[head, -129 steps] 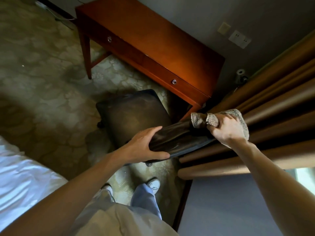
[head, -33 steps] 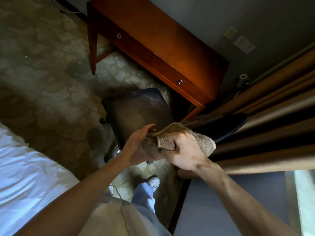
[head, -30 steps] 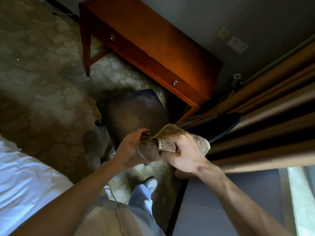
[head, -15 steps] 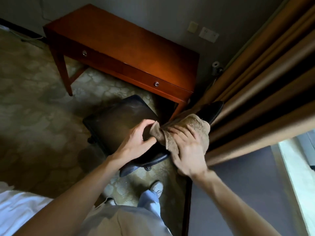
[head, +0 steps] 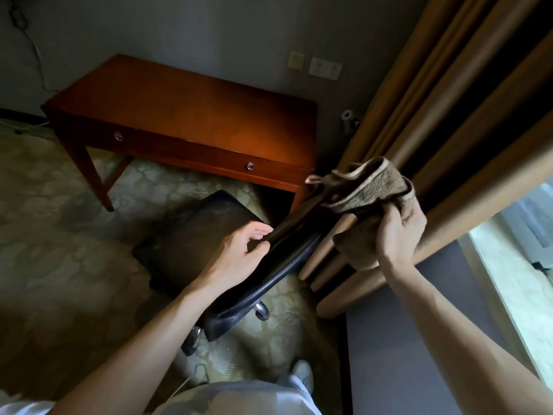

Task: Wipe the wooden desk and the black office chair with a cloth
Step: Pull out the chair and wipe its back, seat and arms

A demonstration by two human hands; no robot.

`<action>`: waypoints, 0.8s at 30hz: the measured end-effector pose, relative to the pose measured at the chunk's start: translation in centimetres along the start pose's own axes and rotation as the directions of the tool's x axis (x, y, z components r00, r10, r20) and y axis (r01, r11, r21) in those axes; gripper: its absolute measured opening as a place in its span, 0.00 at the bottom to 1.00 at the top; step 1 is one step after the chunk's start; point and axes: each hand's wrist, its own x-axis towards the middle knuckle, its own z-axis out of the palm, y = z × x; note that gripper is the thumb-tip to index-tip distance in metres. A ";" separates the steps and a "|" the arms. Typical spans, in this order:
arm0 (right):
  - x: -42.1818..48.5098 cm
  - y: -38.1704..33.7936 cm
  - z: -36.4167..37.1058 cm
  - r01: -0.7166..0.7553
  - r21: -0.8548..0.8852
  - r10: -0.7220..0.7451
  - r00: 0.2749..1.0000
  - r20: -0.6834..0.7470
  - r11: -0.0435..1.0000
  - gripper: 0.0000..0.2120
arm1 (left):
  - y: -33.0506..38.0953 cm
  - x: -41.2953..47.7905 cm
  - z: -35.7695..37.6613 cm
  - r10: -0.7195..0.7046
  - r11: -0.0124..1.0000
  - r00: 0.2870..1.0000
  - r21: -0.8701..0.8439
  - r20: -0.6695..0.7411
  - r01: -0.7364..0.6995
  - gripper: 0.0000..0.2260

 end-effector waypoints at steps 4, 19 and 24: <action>4.4 3.3 -0.4 -0.271 0.063 0.277 0.954 -0.116 0.960 0.11 | 1.0 1.8 1.3 -0.041 0.998 0.999 0.049 0.000 0.041 0.13; 15.5 11.6 1.1 -0.522 0.131 0.460 0.826 0.325 0.843 0.16 | 4.8 5.2 9.3 -0.228 0.897 0.964 0.356 -0.138 0.263 0.13; 12.9 12.0 3.8 -0.534 0.140 0.408 0.767 0.494 0.834 0.19 | 5.1 4.3 9.9 -0.278 0.805 0.918 0.453 -0.284 0.384 0.18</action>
